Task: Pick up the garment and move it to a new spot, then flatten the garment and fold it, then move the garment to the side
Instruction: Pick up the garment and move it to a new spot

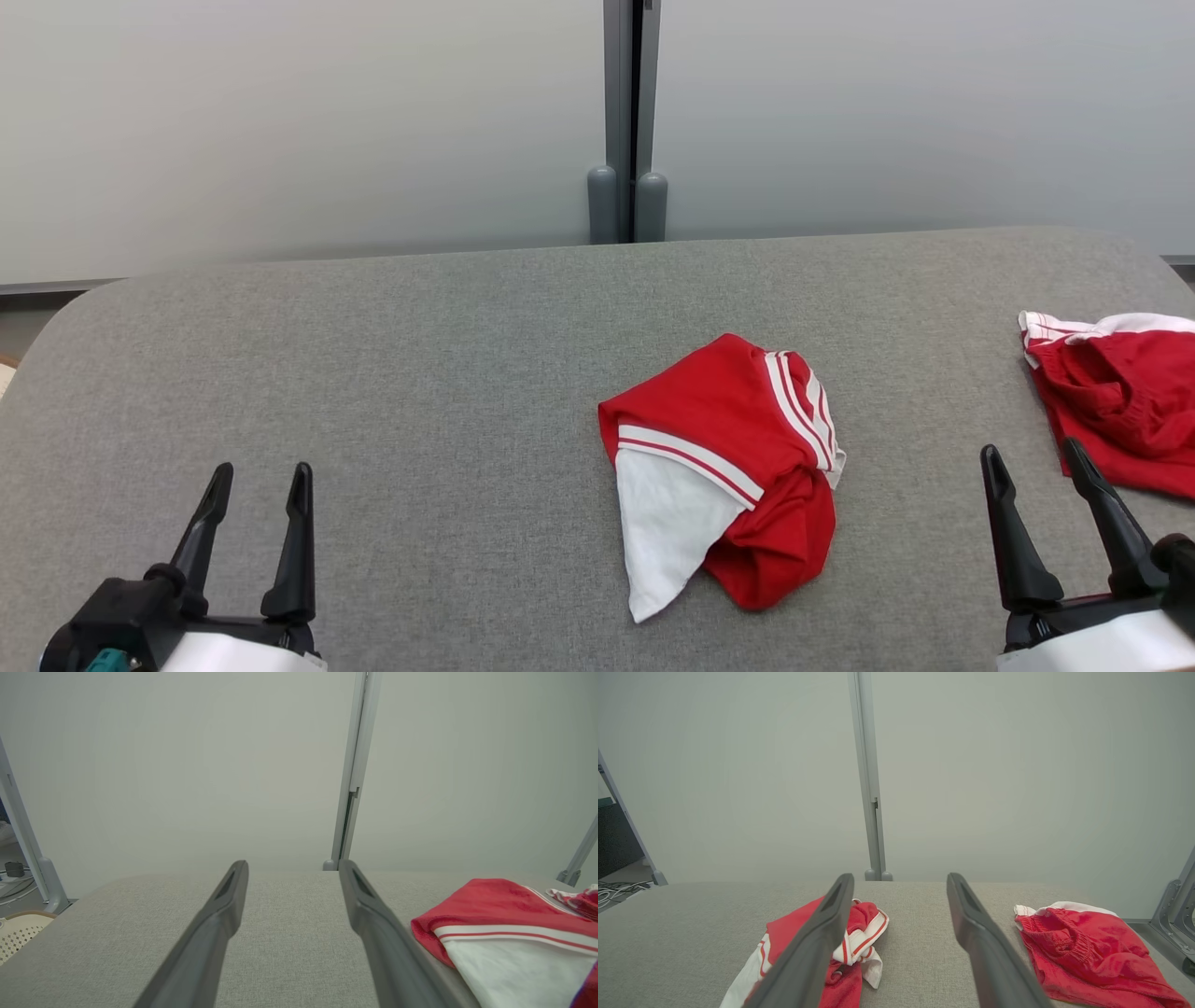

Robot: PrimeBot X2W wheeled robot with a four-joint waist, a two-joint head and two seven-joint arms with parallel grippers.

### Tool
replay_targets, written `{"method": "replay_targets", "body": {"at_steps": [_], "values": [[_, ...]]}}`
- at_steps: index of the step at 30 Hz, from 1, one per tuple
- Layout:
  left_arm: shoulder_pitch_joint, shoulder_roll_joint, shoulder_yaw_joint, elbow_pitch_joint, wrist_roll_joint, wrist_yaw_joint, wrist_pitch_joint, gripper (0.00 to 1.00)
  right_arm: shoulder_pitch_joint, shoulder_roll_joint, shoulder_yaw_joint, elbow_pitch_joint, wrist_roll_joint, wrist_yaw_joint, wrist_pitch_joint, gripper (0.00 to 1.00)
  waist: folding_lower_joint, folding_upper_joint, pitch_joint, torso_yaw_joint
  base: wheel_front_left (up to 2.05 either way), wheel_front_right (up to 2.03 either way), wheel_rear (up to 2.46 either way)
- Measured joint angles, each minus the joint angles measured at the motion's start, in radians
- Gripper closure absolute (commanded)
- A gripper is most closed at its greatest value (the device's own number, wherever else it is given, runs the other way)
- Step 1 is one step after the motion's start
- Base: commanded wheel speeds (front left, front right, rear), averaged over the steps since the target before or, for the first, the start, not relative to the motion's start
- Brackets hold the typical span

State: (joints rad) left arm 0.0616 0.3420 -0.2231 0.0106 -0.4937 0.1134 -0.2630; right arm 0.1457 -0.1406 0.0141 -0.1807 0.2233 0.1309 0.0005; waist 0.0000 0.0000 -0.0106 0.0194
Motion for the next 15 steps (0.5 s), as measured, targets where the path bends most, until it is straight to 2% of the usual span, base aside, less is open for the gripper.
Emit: {"method": "replay_targets", "body": {"at_steps": [15], "values": [[0.033, 0.016, -0.012, -0.067, 0.010, 0.032, 0.035, 0.00, 0.009, -0.001, 0.002, 0.002, 0.005, 0.000, 0.000, 0.00, 0.0000, 0.0000, -0.006, -0.005, 0.00, 0.00, 0.00]]}}
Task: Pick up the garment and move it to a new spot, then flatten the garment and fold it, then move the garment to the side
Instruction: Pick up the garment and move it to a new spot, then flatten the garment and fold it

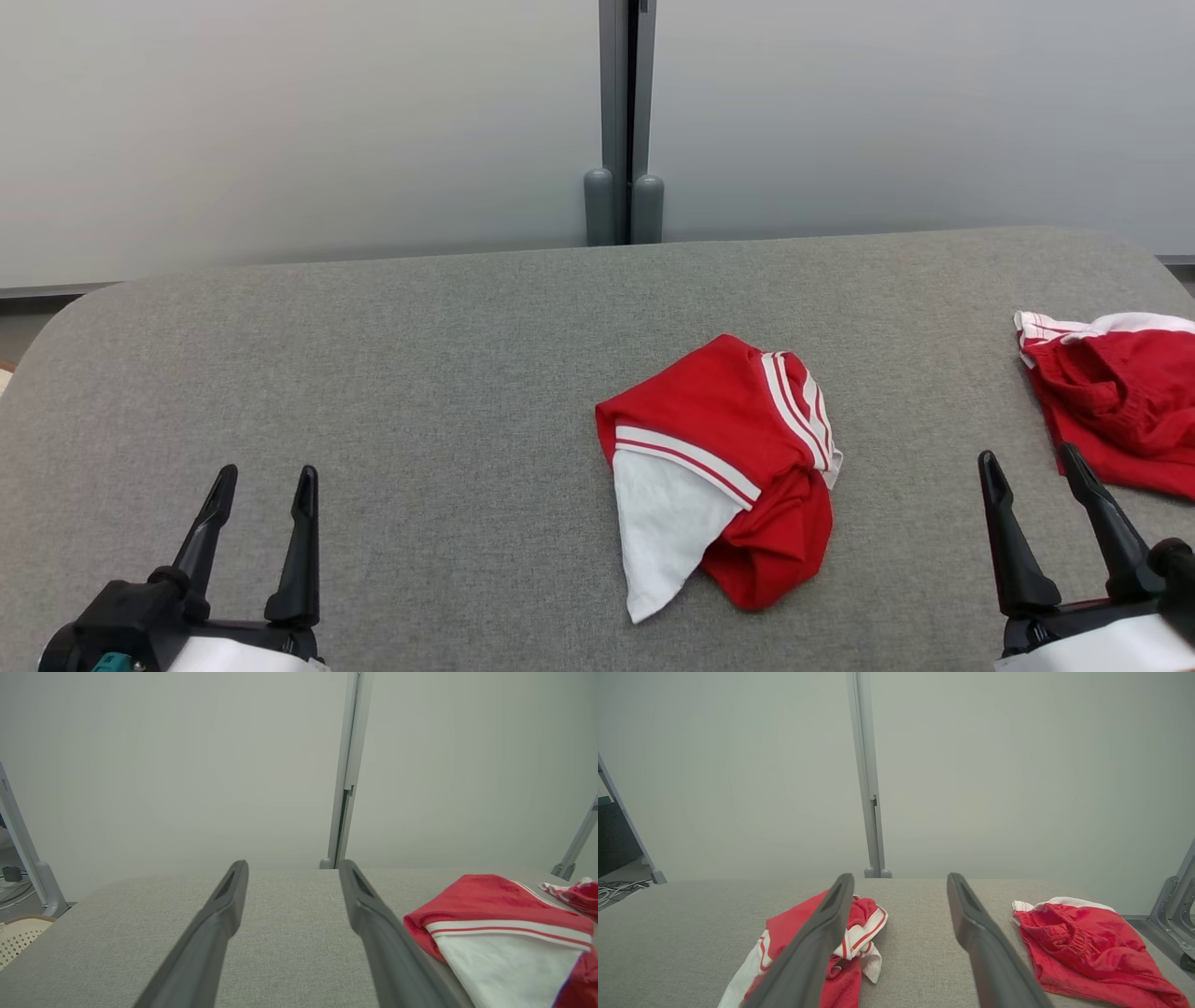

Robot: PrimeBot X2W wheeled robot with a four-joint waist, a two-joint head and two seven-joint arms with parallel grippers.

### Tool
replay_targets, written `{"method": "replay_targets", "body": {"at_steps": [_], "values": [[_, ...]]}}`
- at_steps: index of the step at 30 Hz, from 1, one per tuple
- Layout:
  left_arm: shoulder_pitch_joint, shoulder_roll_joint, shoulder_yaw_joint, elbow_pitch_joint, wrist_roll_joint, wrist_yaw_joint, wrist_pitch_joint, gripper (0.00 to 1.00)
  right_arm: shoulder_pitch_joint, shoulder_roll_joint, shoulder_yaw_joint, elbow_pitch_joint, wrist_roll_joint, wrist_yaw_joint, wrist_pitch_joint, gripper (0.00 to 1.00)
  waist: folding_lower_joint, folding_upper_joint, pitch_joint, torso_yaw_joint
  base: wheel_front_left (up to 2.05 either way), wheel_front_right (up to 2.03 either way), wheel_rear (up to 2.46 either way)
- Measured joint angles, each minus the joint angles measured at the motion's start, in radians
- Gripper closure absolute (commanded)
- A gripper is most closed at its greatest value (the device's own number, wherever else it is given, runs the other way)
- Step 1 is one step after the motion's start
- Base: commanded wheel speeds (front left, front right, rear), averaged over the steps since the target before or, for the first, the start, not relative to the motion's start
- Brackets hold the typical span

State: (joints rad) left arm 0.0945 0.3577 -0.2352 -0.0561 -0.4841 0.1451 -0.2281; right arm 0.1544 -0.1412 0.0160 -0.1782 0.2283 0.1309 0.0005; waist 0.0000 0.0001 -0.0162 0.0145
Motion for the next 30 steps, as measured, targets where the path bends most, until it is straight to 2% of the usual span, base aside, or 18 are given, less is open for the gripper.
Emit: {"method": "replay_targets", "body": {"at_steps": [9, 14, 21, 30], "values": [[0.000, -0.003, -0.011, -0.017, 0.002, 0.007, 0.003, 0.00, -0.009, -0.002, 0.033, 0.007, 0.000, 0.000, 0.007, 0.00, 0.0000, 0.0000, 0.006, 0.004, 0.00, 0.00, 0.00], [-0.029, -0.008, -0.027, -0.028, 0.013, 0.006, 0.006, 0.00, -0.011, 0.003, 0.172, 0.047, 0.024, 0.000, 0.047, 0.00, 0.0000, 0.0000, 0.026, 0.019, 0.00, 0.00, 0.00], [-0.088, -0.031, -0.039, -0.028, 0.019, -0.004, -0.009, 0.00, -0.016, 0.023, 0.385, 0.182, 0.092, 0.000, 0.096, 0.00, 0.0000, 0.0000, 0.088, 0.058, 0.00, 0.00, 0.00], [-0.191, -0.073, -0.024, -0.005, 0.035, -0.048, -0.031, 0.00, -0.196, 0.068, 0.410, 0.431, 0.098, 0.000, 0.046, 0.00, 0.0000, 0.0000, 0.193, 0.132, 0.00, 0.00, 0.00]]}}
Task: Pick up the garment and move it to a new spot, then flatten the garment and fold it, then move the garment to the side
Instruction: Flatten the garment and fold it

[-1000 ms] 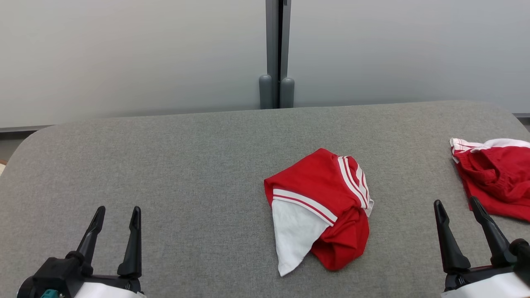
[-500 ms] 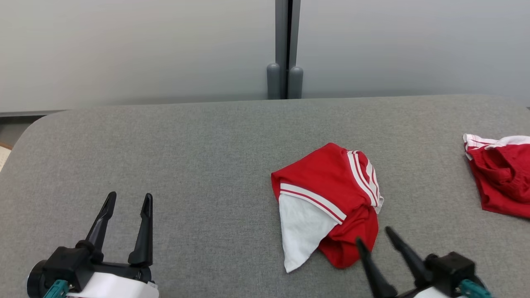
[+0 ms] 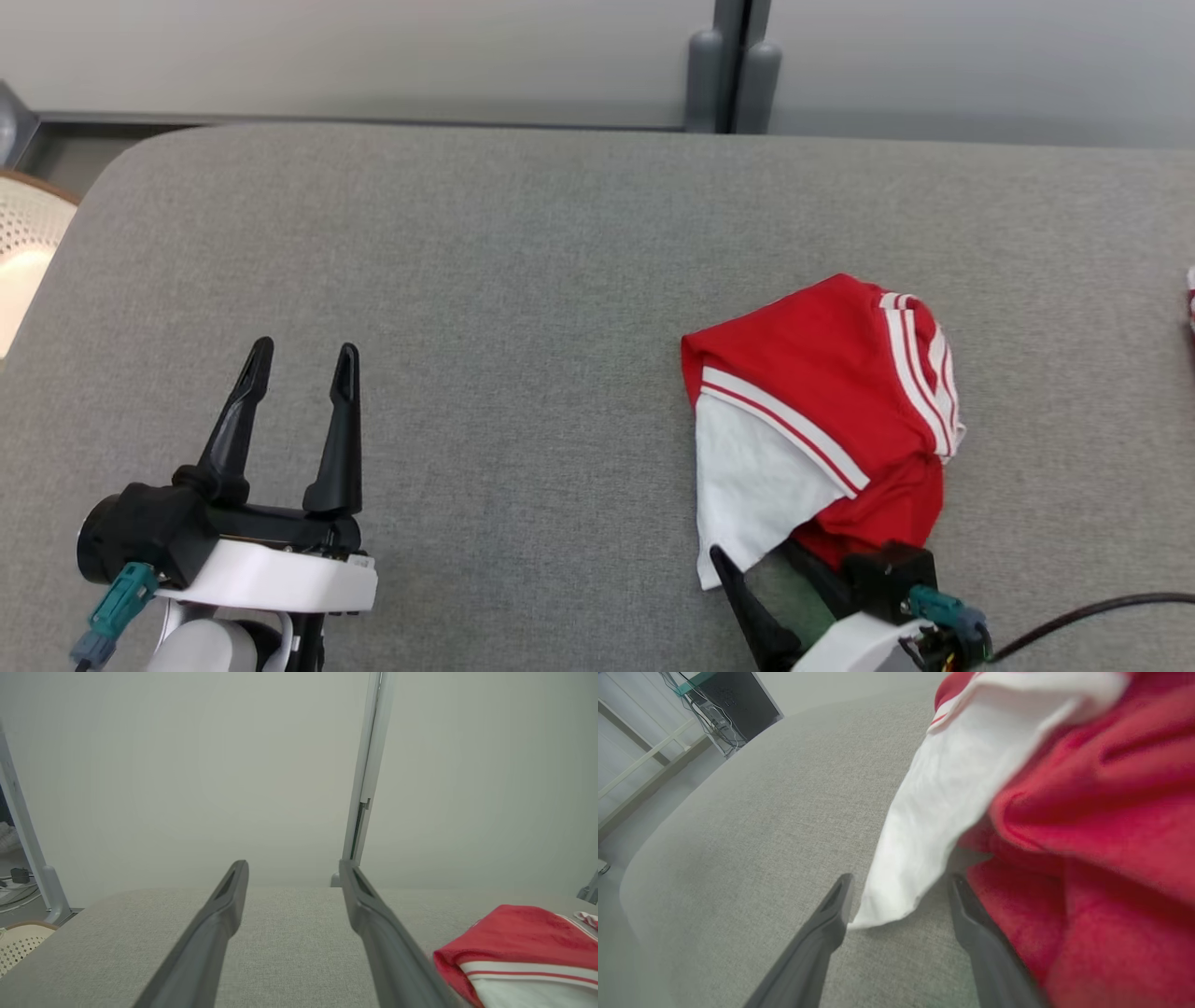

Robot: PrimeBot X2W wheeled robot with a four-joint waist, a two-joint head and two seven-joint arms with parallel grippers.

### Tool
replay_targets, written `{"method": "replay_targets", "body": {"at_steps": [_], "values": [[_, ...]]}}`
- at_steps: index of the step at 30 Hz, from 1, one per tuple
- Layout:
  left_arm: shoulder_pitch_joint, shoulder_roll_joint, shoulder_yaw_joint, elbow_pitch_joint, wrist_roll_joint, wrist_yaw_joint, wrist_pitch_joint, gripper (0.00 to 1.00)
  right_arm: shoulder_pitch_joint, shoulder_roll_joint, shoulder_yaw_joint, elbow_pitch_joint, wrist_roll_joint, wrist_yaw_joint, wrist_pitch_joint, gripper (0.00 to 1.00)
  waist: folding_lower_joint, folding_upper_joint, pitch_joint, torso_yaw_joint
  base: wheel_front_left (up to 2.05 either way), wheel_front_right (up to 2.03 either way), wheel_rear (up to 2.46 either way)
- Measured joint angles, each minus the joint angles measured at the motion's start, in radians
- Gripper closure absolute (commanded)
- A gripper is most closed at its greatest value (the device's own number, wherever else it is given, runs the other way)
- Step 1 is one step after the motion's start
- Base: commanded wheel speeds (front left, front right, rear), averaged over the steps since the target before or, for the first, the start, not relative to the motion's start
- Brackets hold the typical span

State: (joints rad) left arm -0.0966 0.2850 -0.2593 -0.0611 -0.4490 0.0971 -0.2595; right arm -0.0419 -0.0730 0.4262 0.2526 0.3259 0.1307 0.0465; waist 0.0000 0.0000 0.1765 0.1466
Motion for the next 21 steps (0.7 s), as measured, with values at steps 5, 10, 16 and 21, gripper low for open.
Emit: {"method": "replay_targets", "body": {"at_steps": [5, 10, 16, 21], "values": [[-0.009, -0.024, 0.020, 0.000, 0.017, -0.018, -0.002, 0.00, -0.080, 0.009, 0.019, 0.045, -0.006, 0.000, -0.053, 1.00, 0.0000, 0.0000, 0.020, 0.018, 0.00, 0.00, 0.00], [-0.010, -0.044, 0.052, -0.012, 0.041, -0.032, -0.002, 0.00, -0.146, 0.015, 0.052, -0.027, -0.011, 0.000, -0.114, 1.00, 0.0000, 0.0000, 0.018, 0.008, 0.00, 0.00, 0.00], [-0.007, -0.058, 0.076, -0.013, 0.064, -0.052, -0.004, 0.00, -0.184, 0.013, 0.043, -0.202, -0.026, 0.000, -0.163, 1.00, 0.0000, 0.0000, 0.014, -0.027, 0.00, 0.00, 0.00], [0.001, -0.067, 0.097, -0.015, 0.080, -0.063, -0.004, 0.00, -0.150, -0.011, -0.125, -0.352, -0.064, 0.000, -0.181, 1.00, 0.0000, 0.0000, 0.020, -0.068, 0.00, 0.00, 0.00]]}}
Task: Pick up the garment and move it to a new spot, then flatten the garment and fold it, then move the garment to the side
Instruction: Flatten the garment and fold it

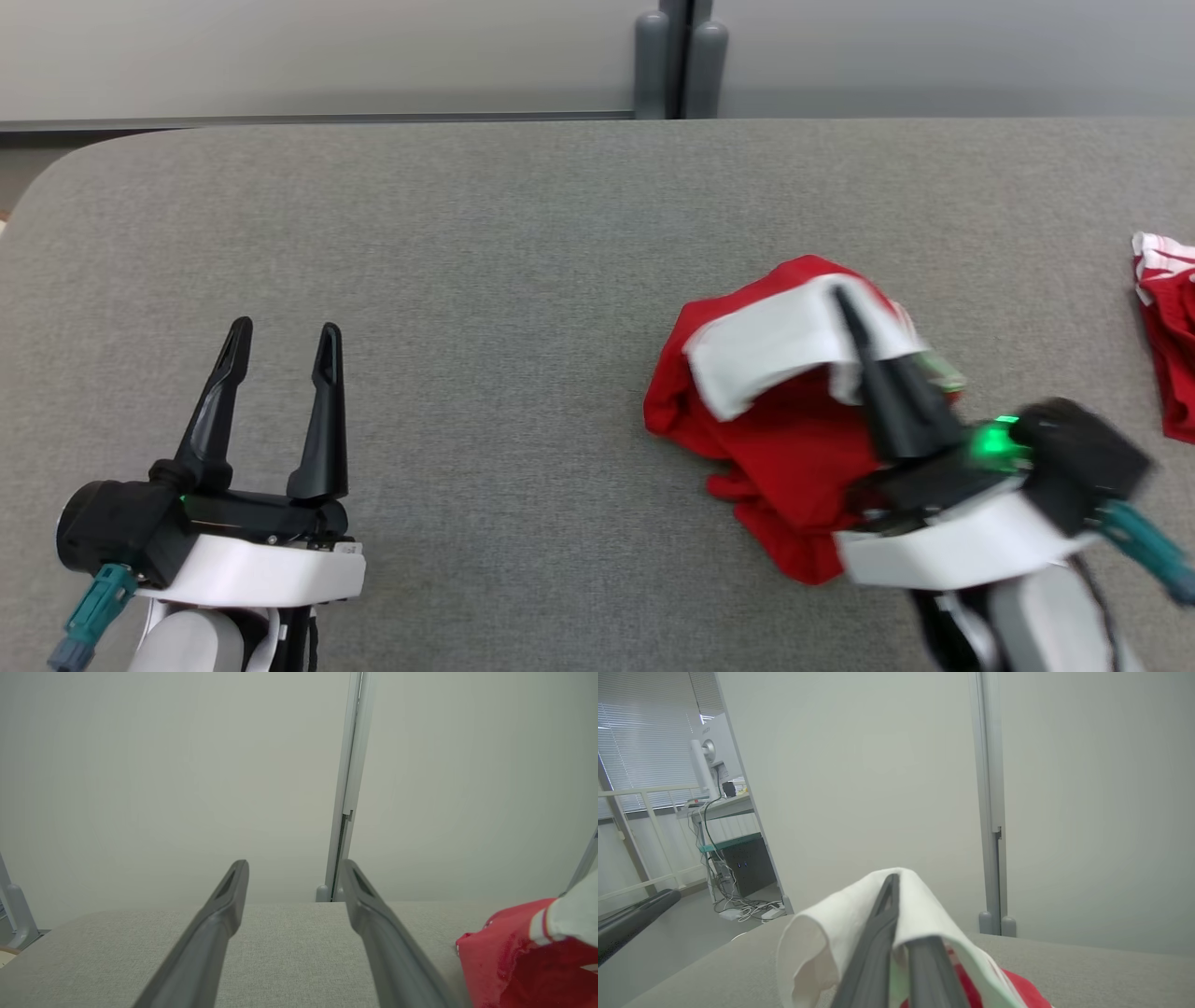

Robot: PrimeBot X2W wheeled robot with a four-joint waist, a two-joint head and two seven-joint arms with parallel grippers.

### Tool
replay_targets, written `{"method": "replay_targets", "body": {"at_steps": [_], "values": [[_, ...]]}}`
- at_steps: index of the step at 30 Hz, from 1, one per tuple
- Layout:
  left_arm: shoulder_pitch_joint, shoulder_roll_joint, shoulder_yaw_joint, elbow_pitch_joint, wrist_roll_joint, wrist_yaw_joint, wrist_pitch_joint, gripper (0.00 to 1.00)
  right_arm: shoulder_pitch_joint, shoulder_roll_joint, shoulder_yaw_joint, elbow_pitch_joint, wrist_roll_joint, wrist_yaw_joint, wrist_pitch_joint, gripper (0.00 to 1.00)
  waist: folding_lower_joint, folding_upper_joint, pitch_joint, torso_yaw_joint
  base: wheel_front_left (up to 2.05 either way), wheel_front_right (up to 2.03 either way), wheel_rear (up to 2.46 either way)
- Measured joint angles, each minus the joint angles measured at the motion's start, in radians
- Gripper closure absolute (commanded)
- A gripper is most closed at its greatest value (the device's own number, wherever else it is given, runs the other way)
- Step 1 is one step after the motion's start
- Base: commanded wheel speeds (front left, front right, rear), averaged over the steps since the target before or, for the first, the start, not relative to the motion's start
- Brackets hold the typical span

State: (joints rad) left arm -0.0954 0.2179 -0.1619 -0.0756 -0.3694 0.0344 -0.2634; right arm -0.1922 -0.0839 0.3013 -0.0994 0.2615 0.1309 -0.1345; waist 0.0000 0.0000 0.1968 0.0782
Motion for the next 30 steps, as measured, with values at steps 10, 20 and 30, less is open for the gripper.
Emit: {"method": "replay_targets", "body": {"at_steps": [10, 20, 30], "values": [[-0.007, -0.006, 0.023, 0.002, 0.009, -0.033, 0.000, 0.00, 0.251, 0.009, -0.288, 0.024, 0.007, 0.000, 0.027, 1.00, 0.0000, 0.0000, 0.032, -0.042, 0.00, 0.00, 0.00], [-0.028, -0.019, 0.038, 0.022, 0.027, -0.058, 0.000, 0.00, 0.248, 0.022, -0.293, 0.285, 0.077, 0.000, -0.054, 0.00, 0.0000, 0.0000, 0.053, -0.043, 0.00, 0.00, 0.00], [0.007, -0.035, 0.065, 0.042, 0.035, -0.058, 0.000, 0.00, 0.232, -0.014, -0.362, 0.065, -0.003, 0.000, -0.021, 0.00, 0.0000, 0.0000, 0.015, -0.050, 0.00, 0.00, 0.00]]}}
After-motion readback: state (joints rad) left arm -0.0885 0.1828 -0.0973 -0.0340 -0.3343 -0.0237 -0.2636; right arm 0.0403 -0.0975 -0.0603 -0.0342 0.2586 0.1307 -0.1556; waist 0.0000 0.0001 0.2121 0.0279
